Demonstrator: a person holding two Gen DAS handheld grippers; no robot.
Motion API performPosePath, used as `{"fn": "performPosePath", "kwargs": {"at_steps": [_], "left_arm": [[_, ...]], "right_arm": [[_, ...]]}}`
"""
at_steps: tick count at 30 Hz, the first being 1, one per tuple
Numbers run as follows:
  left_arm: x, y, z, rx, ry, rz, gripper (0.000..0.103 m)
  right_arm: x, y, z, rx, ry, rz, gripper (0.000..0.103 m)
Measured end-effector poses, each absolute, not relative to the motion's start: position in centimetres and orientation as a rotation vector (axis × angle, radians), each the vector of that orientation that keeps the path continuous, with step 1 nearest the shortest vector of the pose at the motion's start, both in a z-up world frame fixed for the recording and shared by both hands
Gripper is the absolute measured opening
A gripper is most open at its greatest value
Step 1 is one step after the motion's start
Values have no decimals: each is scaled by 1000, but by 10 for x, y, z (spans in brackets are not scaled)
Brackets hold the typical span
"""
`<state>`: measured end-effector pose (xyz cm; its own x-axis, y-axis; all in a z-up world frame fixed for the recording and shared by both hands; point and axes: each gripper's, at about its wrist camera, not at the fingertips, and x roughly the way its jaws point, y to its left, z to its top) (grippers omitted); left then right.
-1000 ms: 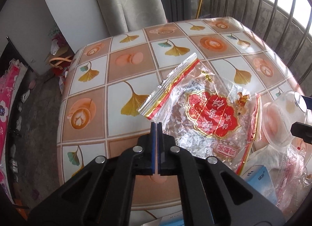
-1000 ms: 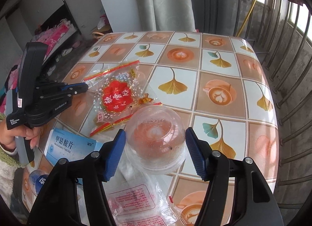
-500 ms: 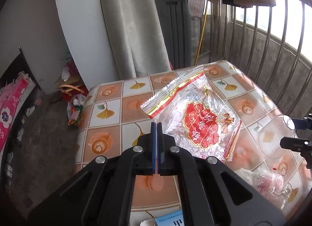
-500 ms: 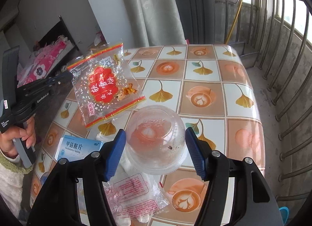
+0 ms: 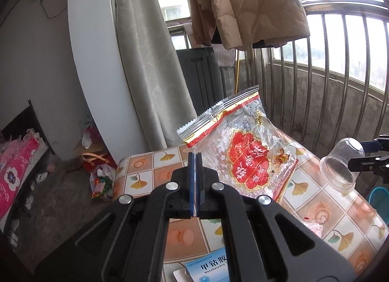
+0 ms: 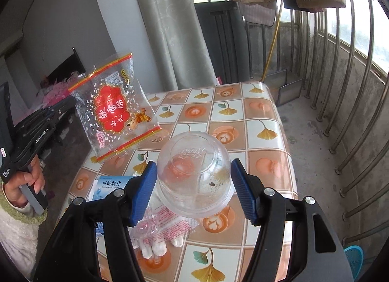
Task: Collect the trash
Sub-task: 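Carry the plastic bowl to the blue wastebasket and open the right gripper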
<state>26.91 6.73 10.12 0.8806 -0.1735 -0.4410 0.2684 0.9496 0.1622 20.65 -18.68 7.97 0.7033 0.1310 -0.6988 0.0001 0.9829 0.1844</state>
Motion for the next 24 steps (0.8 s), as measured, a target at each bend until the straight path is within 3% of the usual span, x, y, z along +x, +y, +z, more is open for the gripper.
{"fn": "performPosePath", "kwargs": {"at_steps": [9, 24], "left_arm": [[215, 37, 124, 178, 390, -353, 0], [146, -98, 106, 195, 462, -644, 0]], "right_arm": [[131, -233, 103, 259, 709, -30, 61], [-9, -333, 75, 448, 667, -354, 61]]}}
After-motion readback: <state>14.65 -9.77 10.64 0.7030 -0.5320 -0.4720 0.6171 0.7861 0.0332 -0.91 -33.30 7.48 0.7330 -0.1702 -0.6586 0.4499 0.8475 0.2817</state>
